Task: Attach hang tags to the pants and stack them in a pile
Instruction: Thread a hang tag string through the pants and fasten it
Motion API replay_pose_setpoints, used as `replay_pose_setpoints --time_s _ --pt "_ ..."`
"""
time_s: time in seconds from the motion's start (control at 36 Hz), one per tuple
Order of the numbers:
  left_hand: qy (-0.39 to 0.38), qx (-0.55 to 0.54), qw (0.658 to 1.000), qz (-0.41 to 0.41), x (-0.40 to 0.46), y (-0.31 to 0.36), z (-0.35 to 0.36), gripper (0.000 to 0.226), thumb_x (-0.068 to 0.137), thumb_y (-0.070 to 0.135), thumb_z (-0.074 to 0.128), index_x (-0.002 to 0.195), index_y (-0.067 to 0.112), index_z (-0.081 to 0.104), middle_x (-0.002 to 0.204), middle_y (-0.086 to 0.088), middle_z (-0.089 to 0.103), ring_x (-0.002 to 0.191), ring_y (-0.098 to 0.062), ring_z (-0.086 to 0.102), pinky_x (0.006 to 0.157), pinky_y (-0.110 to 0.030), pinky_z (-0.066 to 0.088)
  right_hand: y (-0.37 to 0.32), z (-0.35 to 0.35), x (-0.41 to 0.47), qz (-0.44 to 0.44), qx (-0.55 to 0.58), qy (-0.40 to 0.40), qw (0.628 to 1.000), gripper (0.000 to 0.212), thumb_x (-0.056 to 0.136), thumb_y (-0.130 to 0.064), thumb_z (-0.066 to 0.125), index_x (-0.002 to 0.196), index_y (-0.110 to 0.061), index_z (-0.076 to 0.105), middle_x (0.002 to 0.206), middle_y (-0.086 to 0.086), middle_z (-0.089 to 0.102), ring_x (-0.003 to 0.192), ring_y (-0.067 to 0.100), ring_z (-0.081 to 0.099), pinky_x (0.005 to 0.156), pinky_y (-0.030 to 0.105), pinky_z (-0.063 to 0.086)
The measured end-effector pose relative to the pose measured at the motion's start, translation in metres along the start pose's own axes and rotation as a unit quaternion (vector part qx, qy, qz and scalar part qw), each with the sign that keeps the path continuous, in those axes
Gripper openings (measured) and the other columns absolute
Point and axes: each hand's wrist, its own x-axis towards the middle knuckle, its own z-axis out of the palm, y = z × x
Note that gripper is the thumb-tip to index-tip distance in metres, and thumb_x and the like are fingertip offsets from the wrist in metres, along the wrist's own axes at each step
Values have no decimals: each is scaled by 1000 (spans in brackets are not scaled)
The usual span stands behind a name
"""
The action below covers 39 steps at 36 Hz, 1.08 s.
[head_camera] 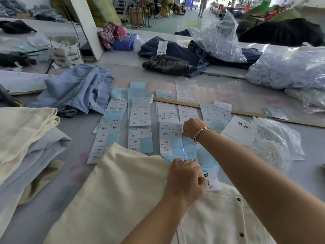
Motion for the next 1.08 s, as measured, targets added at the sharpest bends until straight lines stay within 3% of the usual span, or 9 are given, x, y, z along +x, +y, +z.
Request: replay_pose_setpoints --time_s 0.19,0.33,0.53,0.67,0.75,0.81,0.86,0.92,1.08 --pt "3 1 1000 3 -1 2 -4 32 74 32 39 78 18 68 114 1 70 97 -11 65 95 -32 37 -1 3 -4 40 55 28 997 20 93 -24 49 80 -12 59 76 5 55 74 23 58 62 27 43" --pt "23 11 1000 8 -1 0 -2 20 65 31 56 73 19 70 102 5 74 81 -8 67 87 -25 46 11 13 -11 61 169 60 982 25 90 -29 52 91 -14 72 87 6 70 78 24 61 63 25 43" --pt "42 17 999 19 0 -1 1 17 60 29 61 69 18 70 100 3 74 78 -11 68 84 -27 49 9 23 -23 59 152 73 984 31 95 -37 47 106 -22 72 111 0 67 95 24 64 74 30 51" --pt "37 36 998 25 0 -1 0 22 64 32 58 75 19 72 103 5 74 81 -9 68 87 -27 49 0 21 -19 139 178 88 970 25 94 -24 46 95 -17 70 93 7 69 78 26 61 62 27 41" --pt "30 30 999 20 0 0 -1 22 65 32 56 74 20 71 103 6 73 83 -8 67 89 -26 47 19 12 -11 231 356 83 902 21 90 -17 50 88 -10 69 85 9 68 72 22 57 61 27 48" --pt "33 12 999 13 0 -1 -2 20 66 31 55 71 19 69 102 6 73 84 -7 67 89 -25 43 45 3 -7 304 479 117 815 19 88 -15 56 91 -6 72 86 12 70 76 25 63 63 24 53" --pt "31 1 999 14 0 -1 -1 19 67 30 55 71 19 69 103 5 74 86 -8 67 88 -28 35 72 -7 -12 352 567 164 726 19 86 -15 61 96 -3 72 87 15 70 77 29 65 76 34 56" --pt "24 -7 1000 11 0 -1 0 22 69 30 53 74 18 71 105 4 73 89 -8 67 88 -28 33 93 -20 -24 368 594 212 683 21 84 -18 64 97 -3 72 85 16 66 72 26 60 81 41 54" --pt "-10 -83 997 -5 3 -4 -5 26 84 24 48 90 13 71 136 4 57 121 -12 54 107 -31 19 88 -51 -106 353 675 301 574 9 87 -14 62 90 -9 69 66 0 62 35 4 52 35 13 39"
